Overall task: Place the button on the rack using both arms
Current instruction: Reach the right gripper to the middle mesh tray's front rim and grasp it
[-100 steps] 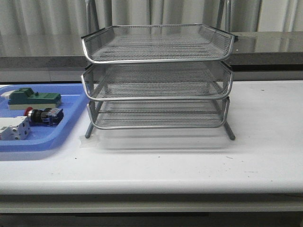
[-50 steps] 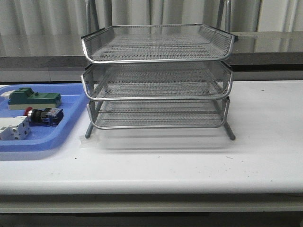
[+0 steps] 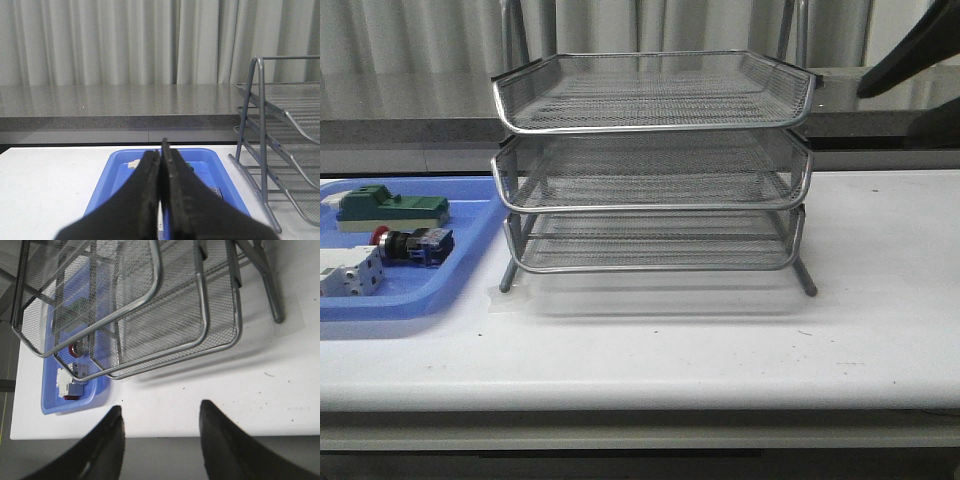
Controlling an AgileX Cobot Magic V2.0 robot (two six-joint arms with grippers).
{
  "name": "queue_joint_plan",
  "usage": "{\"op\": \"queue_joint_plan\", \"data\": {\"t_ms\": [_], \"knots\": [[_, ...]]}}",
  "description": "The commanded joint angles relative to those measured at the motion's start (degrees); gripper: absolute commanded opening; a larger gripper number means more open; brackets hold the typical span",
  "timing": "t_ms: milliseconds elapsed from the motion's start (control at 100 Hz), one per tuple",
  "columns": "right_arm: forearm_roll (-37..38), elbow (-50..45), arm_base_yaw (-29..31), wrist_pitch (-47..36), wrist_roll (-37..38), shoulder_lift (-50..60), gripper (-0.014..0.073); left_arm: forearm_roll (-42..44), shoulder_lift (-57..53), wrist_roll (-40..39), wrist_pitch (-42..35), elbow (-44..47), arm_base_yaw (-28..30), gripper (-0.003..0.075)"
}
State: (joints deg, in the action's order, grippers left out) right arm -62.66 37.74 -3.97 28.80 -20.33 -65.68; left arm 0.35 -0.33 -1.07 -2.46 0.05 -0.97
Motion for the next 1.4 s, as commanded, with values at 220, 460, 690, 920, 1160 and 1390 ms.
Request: {"op": "queue_joint_plan", "data": {"t_ms": [220, 460, 690, 920, 1160, 1390], "knots": [[-20.5, 3.4, 0.0, -3.7, -20.0, -12.7, 0.0381, -0.3, -1.8, -0.5, -4.2, 2.7, 0.1, -0.002], [-28.5, 8.1, 0.0, 0.7, -28.5, -21.0, 0.0381, -0.3, -1.8, -0.5, -4.2, 2.7, 0.1, -0.002], [-28.8, 12.6, 0.0, 3.3, -28.7, -27.1, 0.0381, -0.3, -1.8, -0.5, -4.2, 2.7, 0.1, -0.002], [-29.3, 14.3, -0.1, 5.0, -28.8, -29.8, 0.0375, -0.3, -1.8, -0.5, -4.2, 2.7, 0.1, -0.002], [-29.2, 14.2, -0.1, 5.2, -28.8, -29.9, 0.0119, -0.3, -1.8, -0.5, -4.2, 2.7, 0.1, -0.002], [-26.2, 13.5, -0.1, 7.0, -28.8, -29.9, 0.0001, -0.3, -1.8, -0.5, -4.2, 2.7, 0.1, -0.002]]}}
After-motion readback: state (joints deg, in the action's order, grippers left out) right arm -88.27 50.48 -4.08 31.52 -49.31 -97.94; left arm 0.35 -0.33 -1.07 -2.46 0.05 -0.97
